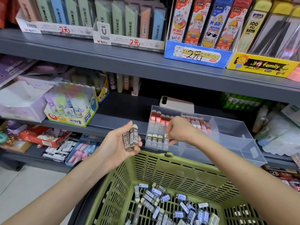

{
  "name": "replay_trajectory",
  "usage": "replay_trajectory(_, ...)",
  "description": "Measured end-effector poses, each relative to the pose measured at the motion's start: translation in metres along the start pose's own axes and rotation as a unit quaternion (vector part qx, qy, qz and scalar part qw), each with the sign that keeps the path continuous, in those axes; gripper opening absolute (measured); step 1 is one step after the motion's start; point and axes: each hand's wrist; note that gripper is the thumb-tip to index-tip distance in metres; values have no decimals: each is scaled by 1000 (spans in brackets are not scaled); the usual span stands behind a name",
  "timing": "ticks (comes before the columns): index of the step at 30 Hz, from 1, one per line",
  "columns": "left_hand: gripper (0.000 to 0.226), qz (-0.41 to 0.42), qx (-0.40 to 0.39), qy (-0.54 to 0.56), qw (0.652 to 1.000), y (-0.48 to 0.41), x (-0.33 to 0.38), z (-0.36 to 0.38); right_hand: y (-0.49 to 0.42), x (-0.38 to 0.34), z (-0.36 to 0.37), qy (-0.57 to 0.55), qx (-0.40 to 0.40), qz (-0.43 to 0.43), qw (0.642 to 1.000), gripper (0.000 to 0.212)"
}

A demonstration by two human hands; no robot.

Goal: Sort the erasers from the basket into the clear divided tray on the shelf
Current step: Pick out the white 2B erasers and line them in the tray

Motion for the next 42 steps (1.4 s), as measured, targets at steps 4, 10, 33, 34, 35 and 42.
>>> replay_trajectory(4,27,-4,-12,16,1000,1,-1,-1,1,-1,7,124,14,-3,992,32)
replay_trajectory(10,31,11,-8,9,1000,1,-2,-3,1,-11,-3,164,-95,1,982,40)
replay_trajectory(33,31,13,-2,-12,1000,3,-1,3,10,17,-44,182,58,-152,970,18)
replay_trajectory(34,30,11,-2,-12,1000,3,-1,3,8,19,-39,200,52,-150,967,18)
replay_trajectory(35,30,9,-1,-14,1000,2,-1,3,6,21,-34,205,46,-149,966,18)
replay_trajectory(42,24,4,5,-33,999,2,-4,2,3,24,-21,371,85,-178,907,20)
Point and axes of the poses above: each hand's wrist, its own y-axis away from the middle knuckle, its own z-axis out of the palm, x = y × z, and after that the axes turned 6 degrees about z, right-handed
